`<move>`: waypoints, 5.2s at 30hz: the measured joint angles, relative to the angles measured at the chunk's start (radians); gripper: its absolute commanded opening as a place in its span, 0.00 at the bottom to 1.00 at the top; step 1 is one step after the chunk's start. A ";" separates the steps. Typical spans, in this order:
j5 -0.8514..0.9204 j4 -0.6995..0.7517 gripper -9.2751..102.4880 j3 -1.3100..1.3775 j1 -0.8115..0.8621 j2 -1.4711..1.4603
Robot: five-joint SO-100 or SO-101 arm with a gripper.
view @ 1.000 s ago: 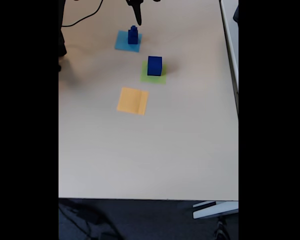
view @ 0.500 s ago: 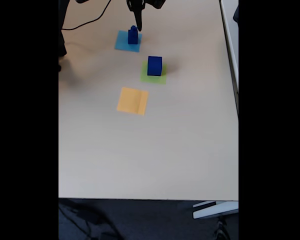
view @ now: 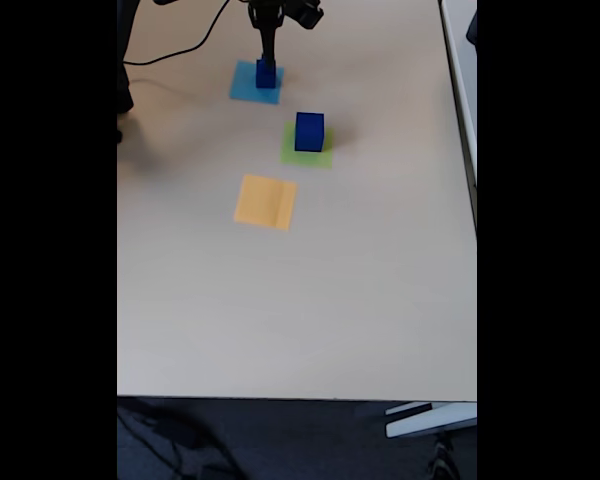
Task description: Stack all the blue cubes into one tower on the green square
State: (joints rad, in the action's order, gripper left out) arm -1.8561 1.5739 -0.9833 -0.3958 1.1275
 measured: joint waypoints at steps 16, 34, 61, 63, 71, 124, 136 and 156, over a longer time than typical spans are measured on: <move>0.055 -0.072 0.38 -0.098 0.032 0.067; 0.078 -0.133 0.26 -0.175 0.052 0.092; 0.078 -0.146 0.21 -0.193 0.064 0.098; 0.080 -0.146 0.21 -0.193 0.069 0.098; 0.100 -0.146 0.19 -0.193 0.077 0.098; 0.100 -0.152 0.08 -0.193 0.075 0.098; 0.106 -0.152 0.08 -0.189 0.077 0.100; 0.390 -0.152 0.08 -0.127 0.281 0.232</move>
State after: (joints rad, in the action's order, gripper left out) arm -1.4665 1.4220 -1.1106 -0.1150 1.3591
